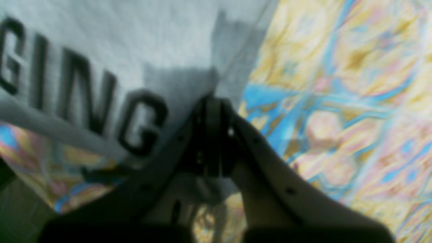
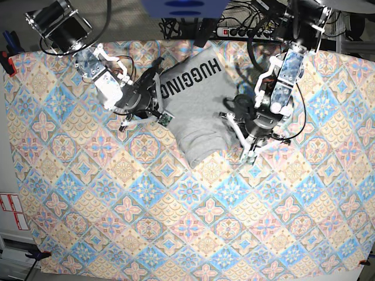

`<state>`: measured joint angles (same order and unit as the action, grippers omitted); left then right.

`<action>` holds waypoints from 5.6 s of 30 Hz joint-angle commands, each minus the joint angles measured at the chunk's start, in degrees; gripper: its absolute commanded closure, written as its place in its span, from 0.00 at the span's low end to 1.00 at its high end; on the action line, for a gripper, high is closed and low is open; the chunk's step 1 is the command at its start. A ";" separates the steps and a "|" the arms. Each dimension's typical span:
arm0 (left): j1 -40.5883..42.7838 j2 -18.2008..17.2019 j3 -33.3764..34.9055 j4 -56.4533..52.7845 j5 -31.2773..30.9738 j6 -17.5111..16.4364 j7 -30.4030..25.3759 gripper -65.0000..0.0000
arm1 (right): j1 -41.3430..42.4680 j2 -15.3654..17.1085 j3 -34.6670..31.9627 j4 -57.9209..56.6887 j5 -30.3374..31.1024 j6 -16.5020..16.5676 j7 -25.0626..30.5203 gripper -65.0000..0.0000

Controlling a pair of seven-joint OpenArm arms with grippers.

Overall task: Fold the T-shirt properly
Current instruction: 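Press and square the folded shirt with both grippers, then drag the folded shirt with the right gripper away from the left gripper, then flatten the folded shirt with the right gripper and release it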

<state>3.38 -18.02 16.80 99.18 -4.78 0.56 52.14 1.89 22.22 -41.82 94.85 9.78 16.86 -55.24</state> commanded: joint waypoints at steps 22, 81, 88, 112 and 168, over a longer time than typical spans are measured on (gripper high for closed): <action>16.54 17.71 -37.50 16.38 0.60 0.54 -1.02 1.00 | 4.40 -18.75 -10.79 -5.31 0.02 -0.29 1.13 1.00; 15.13 18.59 -37.41 16.21 0.60 0.45 -0.84 1.00 | 7.65 -8.72 5.56 -11.55 0.02 -0.29 0.96 1.00; 13.99 18.68 -37.41 16.12 0.69 0.45 -0.58 1.00 | 2.64 -8.20 7.23 -12.78 -0.15 -0.29 1.22 1.00; 13.90 18.77 -37.41 16.12 0.69 0.45 -0.58 1.00 | 5.54 -4.68 25.34 -28.08 -0.33 -0.29 6.23 1.00; 14.07 18.86 -35.48 16.12 0.69 0.45 -0.49 1.00 | -0.18 -3.89 36.07 -21.75 -0.24 -0.29 3.68 1.00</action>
<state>17.82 1.08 -18.61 114.32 -4.29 0.86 52.56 1.52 18.72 -5.37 73.17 7.40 15.18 -51.66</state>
